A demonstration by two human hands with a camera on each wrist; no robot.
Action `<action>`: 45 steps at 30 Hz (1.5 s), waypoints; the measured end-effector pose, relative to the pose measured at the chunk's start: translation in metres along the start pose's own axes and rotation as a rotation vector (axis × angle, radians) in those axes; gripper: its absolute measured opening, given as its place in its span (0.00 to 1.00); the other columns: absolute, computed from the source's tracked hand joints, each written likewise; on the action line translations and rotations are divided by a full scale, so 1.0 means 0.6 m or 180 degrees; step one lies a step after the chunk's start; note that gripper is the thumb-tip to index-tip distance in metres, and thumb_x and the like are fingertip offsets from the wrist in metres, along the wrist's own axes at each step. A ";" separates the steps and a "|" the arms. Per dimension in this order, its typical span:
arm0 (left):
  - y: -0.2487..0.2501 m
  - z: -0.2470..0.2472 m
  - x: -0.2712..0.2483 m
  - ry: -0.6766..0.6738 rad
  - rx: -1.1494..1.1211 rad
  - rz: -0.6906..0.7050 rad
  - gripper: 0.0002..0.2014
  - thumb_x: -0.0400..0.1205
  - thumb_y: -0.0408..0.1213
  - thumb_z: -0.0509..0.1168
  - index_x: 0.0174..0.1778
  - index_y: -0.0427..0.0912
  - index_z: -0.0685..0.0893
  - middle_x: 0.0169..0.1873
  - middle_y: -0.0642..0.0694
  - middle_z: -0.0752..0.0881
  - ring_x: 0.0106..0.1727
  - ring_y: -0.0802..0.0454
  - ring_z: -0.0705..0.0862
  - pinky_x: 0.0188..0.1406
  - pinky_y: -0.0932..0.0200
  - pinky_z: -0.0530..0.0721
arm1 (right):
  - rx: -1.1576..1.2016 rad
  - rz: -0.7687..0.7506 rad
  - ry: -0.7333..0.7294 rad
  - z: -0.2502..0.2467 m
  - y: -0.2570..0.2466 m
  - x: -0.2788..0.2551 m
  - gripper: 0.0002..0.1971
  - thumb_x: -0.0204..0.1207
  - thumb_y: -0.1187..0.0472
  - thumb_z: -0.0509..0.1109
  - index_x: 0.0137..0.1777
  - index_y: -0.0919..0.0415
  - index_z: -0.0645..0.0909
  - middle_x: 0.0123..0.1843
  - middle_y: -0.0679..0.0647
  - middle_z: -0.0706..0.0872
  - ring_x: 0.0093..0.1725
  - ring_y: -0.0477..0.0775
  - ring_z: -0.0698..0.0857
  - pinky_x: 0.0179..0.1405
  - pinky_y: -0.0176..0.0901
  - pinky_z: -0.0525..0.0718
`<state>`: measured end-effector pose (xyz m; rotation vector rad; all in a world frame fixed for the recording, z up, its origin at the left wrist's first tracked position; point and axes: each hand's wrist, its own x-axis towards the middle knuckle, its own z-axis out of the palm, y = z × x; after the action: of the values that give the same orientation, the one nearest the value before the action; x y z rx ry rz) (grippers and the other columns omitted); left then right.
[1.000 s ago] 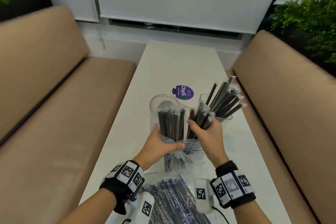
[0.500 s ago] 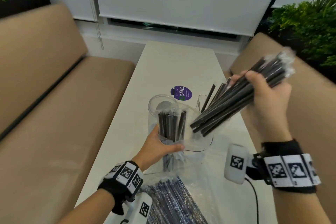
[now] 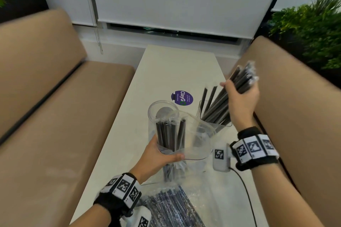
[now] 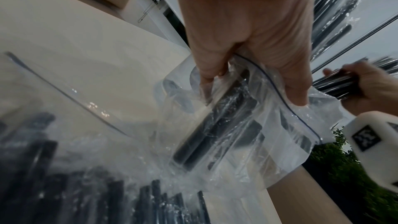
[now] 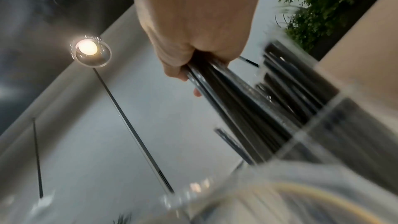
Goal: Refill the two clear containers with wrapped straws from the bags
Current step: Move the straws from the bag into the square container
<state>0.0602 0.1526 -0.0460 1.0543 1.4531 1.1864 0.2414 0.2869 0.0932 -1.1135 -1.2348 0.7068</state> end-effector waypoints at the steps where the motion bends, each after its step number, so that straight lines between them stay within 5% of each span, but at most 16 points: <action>1: 0.000 0.000 0.000 0.0012 0.0006 0.0002 0.39 0.63 0.39 0.86 0.70 0.49 0.77 0.58 0.55 0.88 0.59 0.66 0.85 0.48 0.77 0.83 | -0.0100 0.0030 0.0047 0.007 0.015 -0.008 0.16 0.70 0.63 0.78 0.56 0.62 0.81 0.46 0.50 0.90 0.47 0.55 0.90 0.55 0.59 0.88; 4: 0.000 0.000 -0.001 0.0023 0.0040 0.0005 0.39 0.64 0.39 0.86 0.70 0.49 0.77 0.58 0.55 0.88 0.59 0.67 0.85 0.50 0.75 0.83 | -0.0337 0.0148 0.0063 0.016 0.041 -0.021 0.19 0.72 0.64 0.76 0.61 0.61 0.76 0.45 0.45 0.86 0.45 0.50 0.86 0.57 0.53 0.86; 8: -0.001 -0.002 -0.001 0.0023 0.0008 -0.0045 0.41 0.62 0.41 0.87 0.71 0.49 0.76 0.60 0.54 0.88 0.63 0.60 0.85 0.65 0.61 0.82 | -0.0641 -0.0155 -0.0086 0.005 0.030 -0.009 0.38 0.70 0.69 0.78 0.77 0.58 0.62 0.63 0.56 0.80 0.57 0.50 0.81 0.53 0.22 0.77; 13: -0.001 -0.001 -0.002 0.0022 -0.0024 -0.0076 0.41 0.62 0.40 0.86 0.70 0.49 0.76 0.60 0.54 0.88 0.63 0.60 0.85 0.62 0.64 0.82 | -0.1568 -0.0800 -0.0264 -0.047 0.003 0.004 0.42 0.71 0.67 0.76 0.82 0.58 0.58 0.76 0.61 0.68 0.71 0.50 0.71 0.78 0.51 0.70; 17: -0.003 -0.002 -0.001 0.0007 -0.0024 -0.0092 0.43 0.59 0.44 0.87 0.71 0.49 0.77 0.61 0.54 0.88 0.64 0.58 0.86 0.67 0.57 0.82 | -0.1947 -0.0266 -0.0600 -0.060 0.035 -0.017 0.47 0.73 0.45 0.75 0.86 0.49 0.50 0.86 0.54 0.58 0.83 0.58 0.64 0.79 0.70 0.62; 21: 0.001 -0.001 -0.004 -0.0018 -0.0019 -0.0090 0.44 0.58 0.46 0.87 0.70 0.49 0.77 0.60 0.54 0.88 0.63 0.59 0.86 0.65 0.60 0.82 | -0.1694 -0.0333 -0.0687 -0.032 0.053 -0.001 0.51 0.73 0.44 0.76 0.86 0.44 0.43 0.88 0.51 0.52 0.86 0.56 0.58 0.78 0.78 0.57; 24: 0.005 -0.001 -0.007 -0.0026 -0.0005 -0.0088 0.45 0.56 0.49 0.85 0.70 0.49 0.77 0.60 0.55 0.88 0.62 0.62 0.86 0.62 0.65 0.81 | -0.1543 -0.0754 -0.0655 -0.009 0.050 0.053 0.46 0.76 0.49 0.74 0.86 0.44 0.48 0.89 0.51 0.51 0.87 0.52 0.55 0.80 0.71 0.55; 26: 0.004 -0.002 -0.007 -0.0026 -0.0028 -0.0099 0.46 0.55 0.50 0.86 0.70 0.49 0.78 0.60 0.54 0.89 0.62 0.61 0.86 0.64 0.62 0.82 | -0.1646 -0.0953 -0.0936 0.004 0.057 0.079 0.41 0.78 0.55 0.73 0.86 0.47 0.55 0.89 0.51 0.53 0.87 0.49 0.55 0.83 0.56 0.55; 29: 0.004 -0.004 -0.007 -0.0004 -0.0060 -0.0105 0.45 0.55 0.49 0.86 0.69 0.49 0.79 0.59 0.53 0.90 0.61 0.61 0.88 0.67 0.57 0.83 | -0.1592 -0.0877 -0.1439 0.010 0.071 0.084 0.23 0.80 0.64 0.70 0.75 0.54 0.78 0.82 0.51 0.72 0.80 0.42 0.68 0.79 0.31 0.61; 31: 0.004 -0.004 -0.008 0.0023 -0.0081 -0.0117 0.43 0.56 0.46 0.87 0.69 0.49 0.79 0.59 0.52 0.90 0.60 0.61 0.88 0.67 0.56 0.84 | -0.1567 -0.0789 -0.1334 0.002 0.077 0.076 0.13 0.81 0.66 0.68 0.62 0.59 0.88 0.69 0.52 0.86 0.71 0.45 0.80 0.69 0.25 0.70; 33: 0.003 -0.004 -0.009 0.0060 -0.0064 -0.0140 0.41 0.59 0.42 0.87 0.69 0.49 0.79 0.60 0.52 0.90 0.61 0.59 0.88 0.66 0.56 0.84 | -0.1599 -0.0726 -0.1201 -0.009 0.081 0.065 0.11 0.81 0.64 0.67 0.57 0.58 0.89 0.55 0.49 0.91 0.62 0.53 0.87 0.65 0.35 0.78; 35: 0.003 -0.003 -0.010 0.0058 -0.0052 -0.0138 0.40 0.61 0.39 0.87 0.69 0.48 0.79 0.60 0.52 0.90 0.61 0.59 0.88 0.66 0.55 0.84 | -0.1600 -0.0717 -0.1178 -0.020 0.085 0.056 0.12 0.82 0.56 0.67 0.64 0.50 0.85 0.48 0.36 0.88 0.60 0.52 0.86 0.70 0.50 0.76; 39: 0.009 -0.003 -0.016 0.0035 -0.0030 -0.0084 0.39 0.60 0.42 0.86 0.68 0.50 0.79 0.58 0.53 0.90 0.57 0.66 0.88 0.63 0.61 0.85 | -0.2487 -0.0788 -0.1369 -0.013 0.091 0.054 0.35 0.69 0.26 0.61 0.76 0.35 0.69 0.77 0.45 0.76 0.81 0.58 0.66 0.76 0.66 0.58; 42: 0.010 -0.003 -0.018 0.0023 -0.0037 -0.0076 0.40 0.57 0.46 0.85 0.67 0.49 0.80 0.57 0.53 0.90 0.56 0.65 0.89 0.64 0.58 0.86 | -0.2673 -0.0770 -0.1541 0.008 0.089 0.065 0.38 0.64 0.25 0.67 0.77 0.29 0.67 0.83 0.48 0.68 0.83 0.62 0.63 0.76 0.71 0.64; 45: 0.012 -0.003 -0.018 0.0010 -0.0031 -0.0072 0.40 0.57 0.46 0.85 0.67 0.49 0.80 0.56 0.54 0.90 0.55 0.68 0.89 0.61 0.63 0.86 | -0.2343 -0.0720 -0.1731 0.027 0.088 0.073 0.25 0.67 0.36 0.73 0.64 0.39 0.82 0.64 0.49 0.87 0.66 0.59 0.82 0.62 0.60 0.82</action>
<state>0.0607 0.1431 -0.0372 1.0272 1.4566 1.1786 0.2436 0.3489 0.0597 -1.3771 -2.1585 0.3842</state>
